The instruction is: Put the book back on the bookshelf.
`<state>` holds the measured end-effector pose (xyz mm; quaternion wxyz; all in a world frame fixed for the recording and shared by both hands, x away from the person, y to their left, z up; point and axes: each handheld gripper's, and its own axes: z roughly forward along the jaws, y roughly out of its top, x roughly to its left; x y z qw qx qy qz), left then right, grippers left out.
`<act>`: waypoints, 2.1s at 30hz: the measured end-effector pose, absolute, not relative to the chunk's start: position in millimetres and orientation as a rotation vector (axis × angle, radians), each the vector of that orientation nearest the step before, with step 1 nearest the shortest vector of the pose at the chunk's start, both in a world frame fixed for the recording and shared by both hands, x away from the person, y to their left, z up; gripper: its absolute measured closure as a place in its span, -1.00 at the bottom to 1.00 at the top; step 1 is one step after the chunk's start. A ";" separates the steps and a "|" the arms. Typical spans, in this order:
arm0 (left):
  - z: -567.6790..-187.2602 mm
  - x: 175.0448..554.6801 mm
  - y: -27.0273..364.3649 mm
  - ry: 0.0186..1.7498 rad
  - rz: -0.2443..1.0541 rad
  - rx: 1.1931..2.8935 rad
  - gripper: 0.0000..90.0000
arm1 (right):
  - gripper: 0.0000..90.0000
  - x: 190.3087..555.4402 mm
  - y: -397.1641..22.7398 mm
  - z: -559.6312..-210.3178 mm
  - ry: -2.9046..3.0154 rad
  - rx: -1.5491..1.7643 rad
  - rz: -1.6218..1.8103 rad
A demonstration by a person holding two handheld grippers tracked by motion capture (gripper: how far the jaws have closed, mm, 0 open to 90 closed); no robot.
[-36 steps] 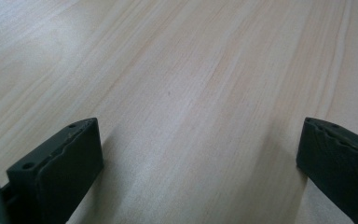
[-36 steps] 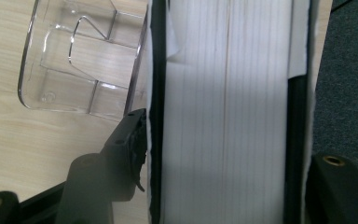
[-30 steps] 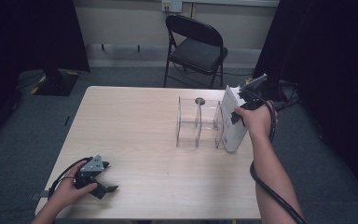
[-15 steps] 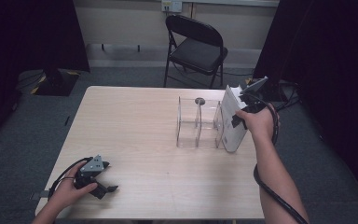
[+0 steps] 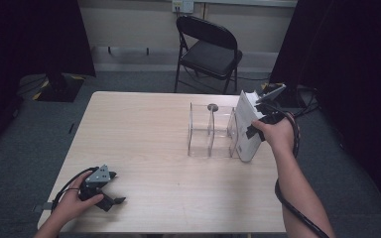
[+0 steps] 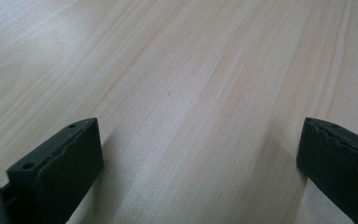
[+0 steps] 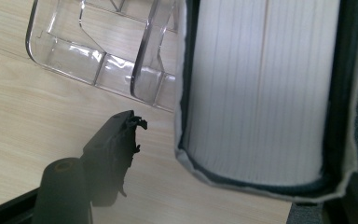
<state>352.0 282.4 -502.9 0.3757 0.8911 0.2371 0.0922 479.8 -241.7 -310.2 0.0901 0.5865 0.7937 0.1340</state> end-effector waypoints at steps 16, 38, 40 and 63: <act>-502.9 352.0 282.4 0.607 0.236 2.279 -1.00 | -0.39 464.3 -250.4 -312.9 2.372 1.741 0.449; -503.5 351.8 282.0 0.610 0.243 2.273 -1.00 | -0.40 446.8 -255.9 -320.4 2.424 1.716 0.519; -503.5 351.8 282.0 0.611 0.242 2.274 -1.00 | -0.40 445.5 -255.9 -320.7 2.431 1.701 0.532; -503.6 351.8 282.0 0.610 0.243 2.272 -1.00 | -0.40 432.1 -236.8 -331.8 2.511 1.604 0.563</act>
